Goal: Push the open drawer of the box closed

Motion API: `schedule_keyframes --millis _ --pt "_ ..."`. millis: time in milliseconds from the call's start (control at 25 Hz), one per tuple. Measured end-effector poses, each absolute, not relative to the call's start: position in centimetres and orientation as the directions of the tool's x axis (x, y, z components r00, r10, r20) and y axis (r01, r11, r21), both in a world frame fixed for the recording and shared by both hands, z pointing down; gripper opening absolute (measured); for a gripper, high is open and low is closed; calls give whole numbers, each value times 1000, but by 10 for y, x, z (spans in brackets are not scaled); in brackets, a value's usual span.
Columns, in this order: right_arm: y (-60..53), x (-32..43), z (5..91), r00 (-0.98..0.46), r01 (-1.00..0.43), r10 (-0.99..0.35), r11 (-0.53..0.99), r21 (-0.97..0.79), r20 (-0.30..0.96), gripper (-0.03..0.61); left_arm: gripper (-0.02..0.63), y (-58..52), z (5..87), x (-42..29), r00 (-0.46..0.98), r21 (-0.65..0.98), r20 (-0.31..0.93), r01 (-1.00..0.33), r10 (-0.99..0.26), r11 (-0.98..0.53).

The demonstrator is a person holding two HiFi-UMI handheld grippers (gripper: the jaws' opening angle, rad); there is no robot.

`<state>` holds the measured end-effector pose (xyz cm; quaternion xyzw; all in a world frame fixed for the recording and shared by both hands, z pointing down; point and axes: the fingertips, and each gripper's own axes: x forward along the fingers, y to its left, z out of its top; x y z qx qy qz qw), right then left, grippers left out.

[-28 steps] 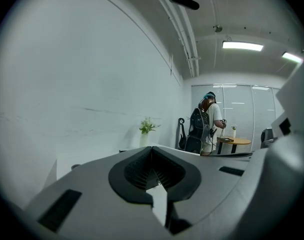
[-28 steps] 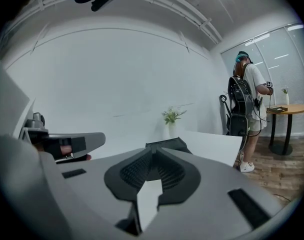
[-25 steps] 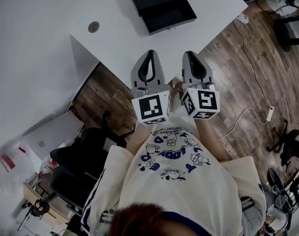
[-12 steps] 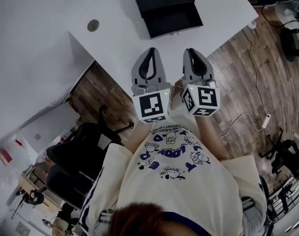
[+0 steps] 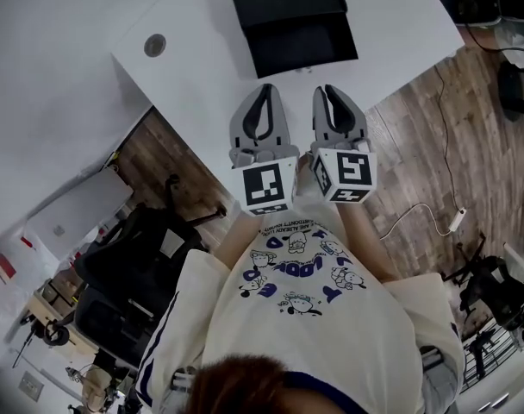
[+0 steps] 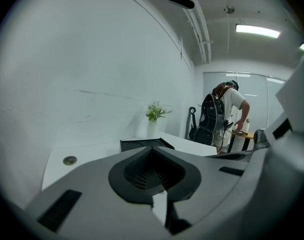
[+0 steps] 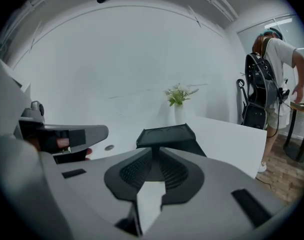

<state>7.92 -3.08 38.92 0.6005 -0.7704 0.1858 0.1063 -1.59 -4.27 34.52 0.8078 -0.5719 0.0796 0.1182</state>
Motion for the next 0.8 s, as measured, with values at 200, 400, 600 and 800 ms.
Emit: schedule_keyframes --millis 200,400,600,800 --pt "-44 83 407 -287 -957 -863 237 -170 416 54 15 -53 361 -11 308 101 301 -952 -903 -291" --pt "-51 83 423 -307 -951 -835 251 -180 457 107 15 -60 370 -11 287 95 313 -958 -906 -270" --pt "-57 83 439 -315 -949 -814 261 -178 488 110 15 -65 380 -11 273 96 333 -962 -903 -256" --pt "-61 84 456 -327 -945 -788 269 -186 521 123 15 -67 391 -10 258 101 359 -966 -897 -238"
